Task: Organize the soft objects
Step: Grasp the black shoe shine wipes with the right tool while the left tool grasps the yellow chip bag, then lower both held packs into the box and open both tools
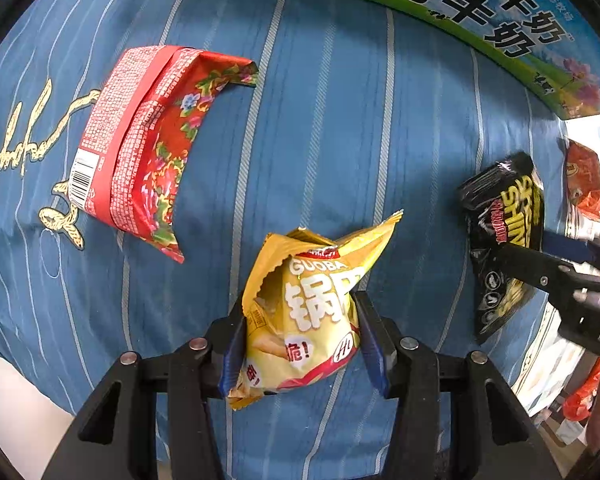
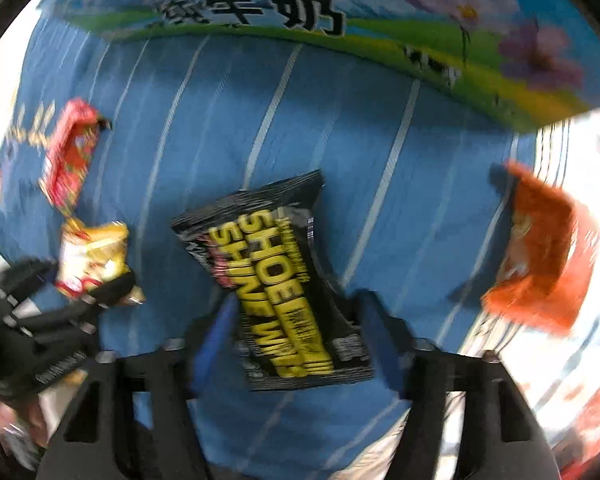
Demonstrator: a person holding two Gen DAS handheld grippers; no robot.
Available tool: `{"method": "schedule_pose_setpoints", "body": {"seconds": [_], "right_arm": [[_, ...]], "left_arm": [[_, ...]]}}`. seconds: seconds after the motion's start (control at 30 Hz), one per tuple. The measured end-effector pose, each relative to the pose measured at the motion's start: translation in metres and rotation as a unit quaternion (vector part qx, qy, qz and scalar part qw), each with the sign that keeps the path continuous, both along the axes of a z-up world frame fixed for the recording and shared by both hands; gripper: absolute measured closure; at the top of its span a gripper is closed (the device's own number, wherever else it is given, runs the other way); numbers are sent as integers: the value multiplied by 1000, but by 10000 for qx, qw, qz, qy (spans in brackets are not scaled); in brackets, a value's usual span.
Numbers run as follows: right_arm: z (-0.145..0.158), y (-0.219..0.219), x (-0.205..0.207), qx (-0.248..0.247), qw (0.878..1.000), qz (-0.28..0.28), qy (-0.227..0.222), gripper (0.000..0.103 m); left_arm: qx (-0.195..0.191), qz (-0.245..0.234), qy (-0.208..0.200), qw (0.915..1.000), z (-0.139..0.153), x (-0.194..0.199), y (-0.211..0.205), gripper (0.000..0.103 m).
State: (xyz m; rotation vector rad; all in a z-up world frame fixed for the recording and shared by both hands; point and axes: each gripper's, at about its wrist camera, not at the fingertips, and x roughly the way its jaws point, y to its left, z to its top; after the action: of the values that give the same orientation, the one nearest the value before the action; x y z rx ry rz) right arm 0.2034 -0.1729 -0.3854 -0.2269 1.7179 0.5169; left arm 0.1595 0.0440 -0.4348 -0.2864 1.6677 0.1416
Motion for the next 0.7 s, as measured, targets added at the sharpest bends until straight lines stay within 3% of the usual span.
{"method": "schedule_pose_setpoints", "body": {"seconds": [0.13, 0.2, 0.27, 0.3, 0.37, 0.43, 0.5, 0.6, 0.7], "right_arm": [[-2, -37, 15, 288, 9895, -1267, 633, 48], [-4, -43, 16, 384, 9844, -1589, 647, 47], [5, -59, 13, 372, 9835, -1729, 379, 43], [16, -82, 8, 406, 9834, -1749, 276, 34], [12, -83, 4, 442, 9843, -1699, 149, 26], [3, -82, 9, 277, 9879, -1514, 177, 26], [-7, -69, 21, -11, 9902, -1390, 88, 29], [0, -64, 15, -380, 9910, -1268, -215, 50], [6, -63, 8, -501, 9897, -1323, -197, 54]], "left_arm": [[-17, 3, -13, 10000, -1, 2, 2, 56], [-22, -17, -12, 10000, 0, 4, 5, 56], [-31, -20, -12, 10000, -1, 6, 6, 56], [-30, -26, -13, 10000, 0, 7, 6, 56], [10, -73, -26, 10000, -1, 10, 5, 56], [79, -141, -41, 9999, 1, 14, 1, 57], [183, -255, -81, 9995, 2, 19, -5, 60], [315, -403, -169, 9985, 5, 24, -10, 61], [445, -450, -326, 9975, 14, 27, -14, 61]]}}
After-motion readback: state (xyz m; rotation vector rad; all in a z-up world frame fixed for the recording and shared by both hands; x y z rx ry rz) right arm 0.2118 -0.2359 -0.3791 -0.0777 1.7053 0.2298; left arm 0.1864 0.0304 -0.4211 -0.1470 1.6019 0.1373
